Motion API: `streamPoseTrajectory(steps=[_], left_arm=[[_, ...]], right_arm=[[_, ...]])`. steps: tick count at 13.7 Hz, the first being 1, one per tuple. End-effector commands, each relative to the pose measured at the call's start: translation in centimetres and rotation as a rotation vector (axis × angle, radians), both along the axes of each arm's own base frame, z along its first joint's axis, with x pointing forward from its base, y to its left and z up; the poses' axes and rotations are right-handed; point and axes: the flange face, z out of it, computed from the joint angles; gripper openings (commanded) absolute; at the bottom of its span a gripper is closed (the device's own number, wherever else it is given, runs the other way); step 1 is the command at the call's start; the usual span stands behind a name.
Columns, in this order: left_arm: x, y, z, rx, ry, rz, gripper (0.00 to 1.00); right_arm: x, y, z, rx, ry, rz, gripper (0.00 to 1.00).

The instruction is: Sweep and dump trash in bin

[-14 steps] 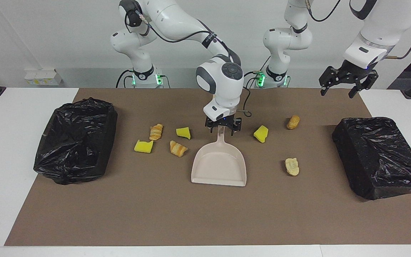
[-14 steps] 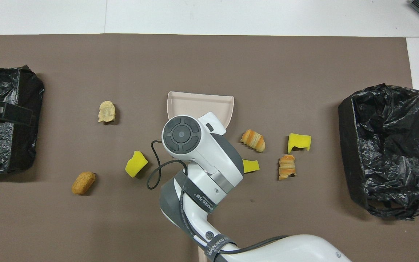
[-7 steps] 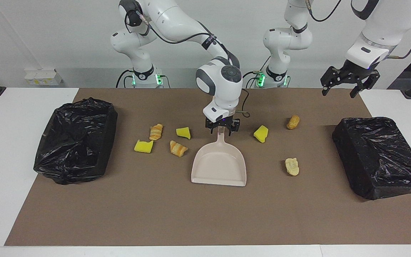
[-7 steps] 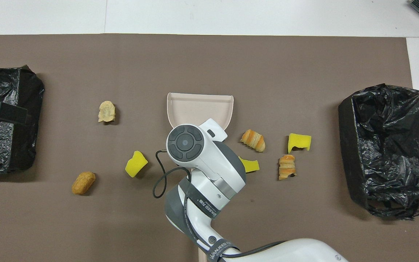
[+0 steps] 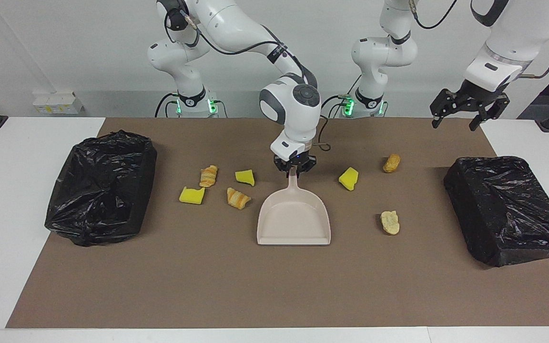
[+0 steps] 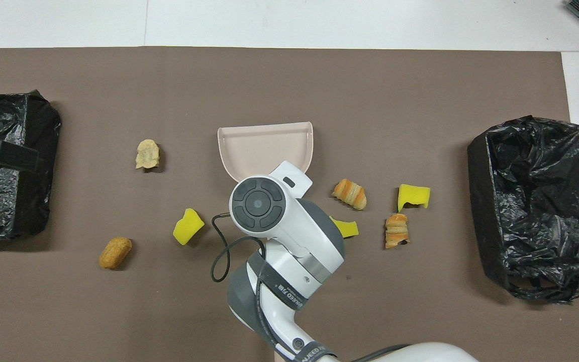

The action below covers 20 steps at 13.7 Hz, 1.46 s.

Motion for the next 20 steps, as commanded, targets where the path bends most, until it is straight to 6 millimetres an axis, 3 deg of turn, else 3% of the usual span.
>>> streamPoseTrajectory(steps=[1, 3, 7, 9, 11, 12, 15, 17, 20], left_arm=[[-0.4, -0.3, 0.1, -0.002, -0.006, 0.000, 1.00], [-0.4, -0.5, 0.2, -0.004, -0.012, 0.001, 1.00], [-1.3, -2.9, -0.4, -0.013, 0.006, -0.039, 1.00], [-3.8, -6.9, -2.3, -0.008, 0.042, -0.119, 1.00], [-7.1, -12.2, -5.1, -0.002, 0.071, -0.175, 1.00], [-9.2, -14.9, -6.9, 0.002, 0.086, -0.163, 1.00], [-15.5, -21.0, -11.3, 0.005, 0.076, -0.153, 1.00], [-18.3, -24.2, -13.1, -0.004, 0.106, -0.155, 1.00], [-22.8, -30.0, -16.9, -0.040, 0.068, -0.077, 1.00]], right_arm=[[3.3, -6.4, 3.3, -0.008, -0.013, 0.282, 0.00], [5.5, -11.6, 4.9, -0.015, 0.003, 0.401, 0.00], [7.8, -19.8, 5.7, -0.042, 0.077, 0.686, 0.00], [8.8, -23.6, 5.2, -0.043, 0.112, 0.855, 0.00], [9.2, -26.7, 4.8, -0.042, 0.152, 0.986, 0.00], [9.4, -27.7, 4.6, -0.047, 0.162, 1.049, 0.00], [7.4, -29.0, 3.6, -0.127, 0.223, 1.249, 0.00], [5.7, -29.4, 2.9, -0.178, 0.269, 1.360, 0.00], [2.8, -28.3, 1.7, -0.280, 0.283, 1.497, 0.00]])
